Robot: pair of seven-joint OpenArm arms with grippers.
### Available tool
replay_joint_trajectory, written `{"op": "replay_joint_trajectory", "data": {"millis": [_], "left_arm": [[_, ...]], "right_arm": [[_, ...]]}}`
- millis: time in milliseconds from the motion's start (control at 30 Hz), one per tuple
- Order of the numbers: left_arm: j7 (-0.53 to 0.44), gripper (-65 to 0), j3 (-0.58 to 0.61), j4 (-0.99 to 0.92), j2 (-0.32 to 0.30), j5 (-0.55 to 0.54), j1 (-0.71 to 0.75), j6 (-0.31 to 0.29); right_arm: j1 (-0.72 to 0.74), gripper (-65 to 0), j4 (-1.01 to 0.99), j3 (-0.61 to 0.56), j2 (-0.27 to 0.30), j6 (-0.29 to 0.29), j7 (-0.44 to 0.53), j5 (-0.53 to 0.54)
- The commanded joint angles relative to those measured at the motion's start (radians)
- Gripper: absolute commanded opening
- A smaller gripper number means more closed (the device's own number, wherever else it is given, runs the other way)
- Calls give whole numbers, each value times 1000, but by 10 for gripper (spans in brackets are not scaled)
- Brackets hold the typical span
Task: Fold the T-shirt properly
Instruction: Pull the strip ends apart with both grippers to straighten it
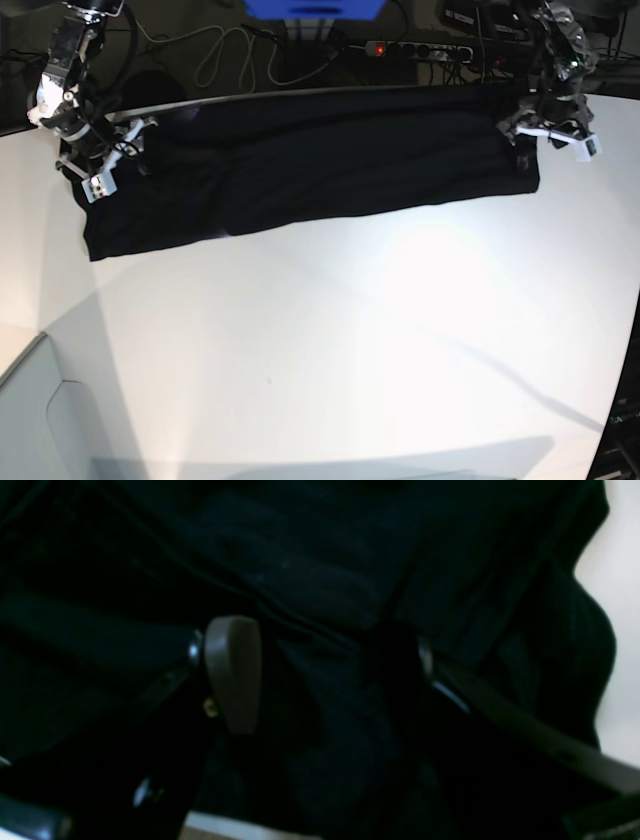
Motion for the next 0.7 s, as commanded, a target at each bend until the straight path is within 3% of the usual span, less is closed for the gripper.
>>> {"op": "replay_joint_trajectory", "data": {"millis": [0, 200, 433, 533, 667], "left_arm": [[-11, -41, -4, 13, -10, -7, 5, -3], [-11, -38, -6, 21, -9, -10, 31, -12], [-11, -52, -6, 7, -10, -98, 51, -17], [-11, -152, -4, 7, -10, -95, 51, -17], [-11, -455, -4, 7, -10, -96, 48, -17]], "right_arm": [[-12, -282, -3, 1, 5, 15, -71, -43], [-14, -282, -3, -1, 2, 15, -71, -41], [-14, -282, -3, -1, 2, 15, -71, -41], [-14, -282, -3, -1, 2, 15, -71, -41], [-14, -282, -1, -1, 2, 15, -71, -41]]}}
